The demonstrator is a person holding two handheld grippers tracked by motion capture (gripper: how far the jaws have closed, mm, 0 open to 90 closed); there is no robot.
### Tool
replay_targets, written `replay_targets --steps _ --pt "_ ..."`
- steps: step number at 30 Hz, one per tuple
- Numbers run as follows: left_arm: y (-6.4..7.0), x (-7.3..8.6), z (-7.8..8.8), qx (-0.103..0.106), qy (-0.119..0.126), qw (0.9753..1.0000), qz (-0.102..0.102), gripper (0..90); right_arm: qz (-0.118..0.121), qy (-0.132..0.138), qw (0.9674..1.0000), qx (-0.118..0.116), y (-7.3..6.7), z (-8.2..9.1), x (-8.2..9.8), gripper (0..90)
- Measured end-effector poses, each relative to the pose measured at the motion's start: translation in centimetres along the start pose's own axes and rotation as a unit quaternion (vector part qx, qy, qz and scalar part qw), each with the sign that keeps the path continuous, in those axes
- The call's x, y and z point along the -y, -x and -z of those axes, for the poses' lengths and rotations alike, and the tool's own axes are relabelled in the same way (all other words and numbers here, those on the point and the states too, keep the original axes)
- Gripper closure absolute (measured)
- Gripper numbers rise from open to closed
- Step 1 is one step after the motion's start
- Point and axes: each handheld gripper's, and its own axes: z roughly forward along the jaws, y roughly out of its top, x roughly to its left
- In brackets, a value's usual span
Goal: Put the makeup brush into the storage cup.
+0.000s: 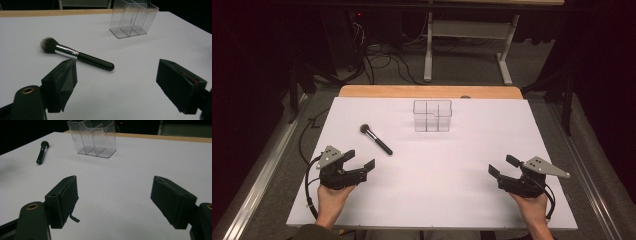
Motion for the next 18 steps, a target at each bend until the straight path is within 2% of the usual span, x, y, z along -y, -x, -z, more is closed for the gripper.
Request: replay_targets --steps 8,10,18 --pt "0.09 0.08 -0.03 0.000 -0.002 1.0000 0.000 17.5 -0.006 0.001 1.0000 0.003 0.24 0.22 0.03 23.5" --pt "0.18 0.11 -0.04 -0.001 -0.001 1.0000 -0.002 17.5 -0.001 0.000 1.0000 0.002 0.20 0.26 0.03 23.5" --pt "0.64 0.14 -0.18 -0.005 -0.008 0.9998 -0.016 17.3 0.004 0.004 1.0000 -0.002 0.05 0.35 -0.07 23.5"
